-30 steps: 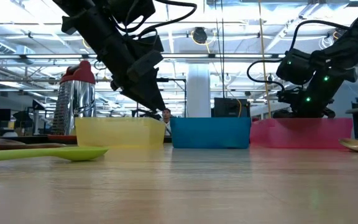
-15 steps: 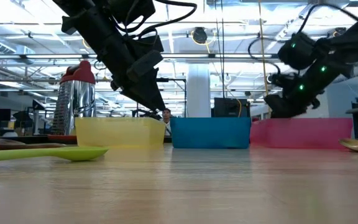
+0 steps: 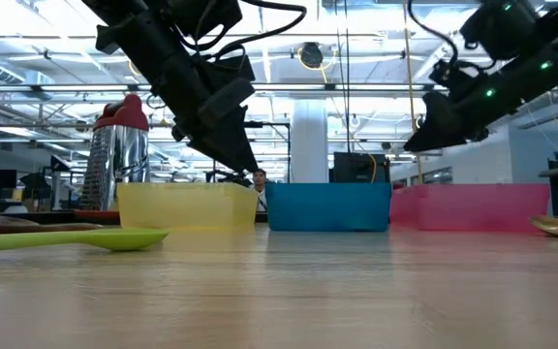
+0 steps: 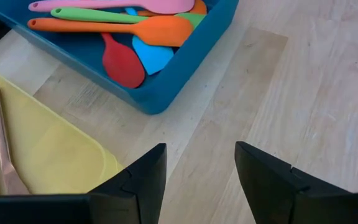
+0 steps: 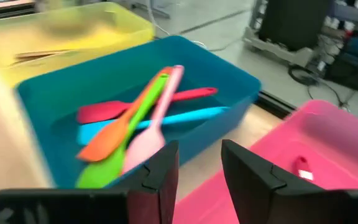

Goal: Pick & Place Kitchen Items
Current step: Put the gold serving spoon into the pink bin

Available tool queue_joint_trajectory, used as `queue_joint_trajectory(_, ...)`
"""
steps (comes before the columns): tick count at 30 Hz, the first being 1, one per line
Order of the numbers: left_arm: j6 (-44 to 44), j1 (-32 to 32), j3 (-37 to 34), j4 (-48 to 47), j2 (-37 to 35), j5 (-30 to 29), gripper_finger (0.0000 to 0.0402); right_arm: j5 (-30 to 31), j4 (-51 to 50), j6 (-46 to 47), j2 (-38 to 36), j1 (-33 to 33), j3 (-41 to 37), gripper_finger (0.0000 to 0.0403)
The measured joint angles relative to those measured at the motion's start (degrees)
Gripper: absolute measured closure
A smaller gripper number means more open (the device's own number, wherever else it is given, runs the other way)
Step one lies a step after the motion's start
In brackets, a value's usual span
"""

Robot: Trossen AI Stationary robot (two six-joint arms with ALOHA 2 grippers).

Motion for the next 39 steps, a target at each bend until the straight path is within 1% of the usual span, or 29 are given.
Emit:
queue_joint_trajectory(5,-0.94,0.0,0.0,0.03,0.0,-0.01,0.0206,6.64,-0.33,0.84,0.54,9.93,1.99,0.0289)
queue_joint_trajectory(9,-1.37,0.0,0.0,0.2,0.0,0.0,0.0206,11.25,-2.08,0.19,2.19,16.89,6.06,0.0289)
queue_joint_trajectory(11,-1.36,0.02,0.0,0.91,0.0,-0.02,0.0206,12.37,-2.16,0.24,3.93,19.41,8.11,0.0289)
queue_joint_trajectory(17,-0.67,0.0,0.0,4.91,0.0,-0.02,0.0206,10.97,-4.98,0.92,13.73,25.08,14.93,0.0289)
queue_joint_trajectory(20,0.92,0.0,0.0,5.98,0.0,-0.02,0.0206,11.13,-9.74,2.09,18.83,27.16,20.4,0.0289)
queue_joint_trajectory(23,3.85,0.0,0.0,5.95,0.0,-0.02,0.0206,10.82,-16.61,6.33,22.8,28.53,26.14,0.0289)
queue_joint_trajectory(26,7.51,0.02,0.0,5.98,0.0,-0.02,0.0206,7.9,-27.04,14.44,26.12,29.6,31.18,0.0289)
queue_joint_trajectory(29,11.25,0.41,0.0,6.46,0.0,-0.02,0.0206,2.34,-36.96,26.76,28.94,30.09,33.82,0.0289)
queue_joint_trajectory(36,18.78,2.85,0.0,13.88,0.0,-0.03,0.0206,-17.58,-54.89,56.17,32.92,31.85,33.99,0.0289)
queue_joint_trajectory(39,21.74,3.97,0.0,17.63,0.0,-0.03,0.0206,-22.49,-60.68,64.66,33.19,33.55,33.99,0.0289)
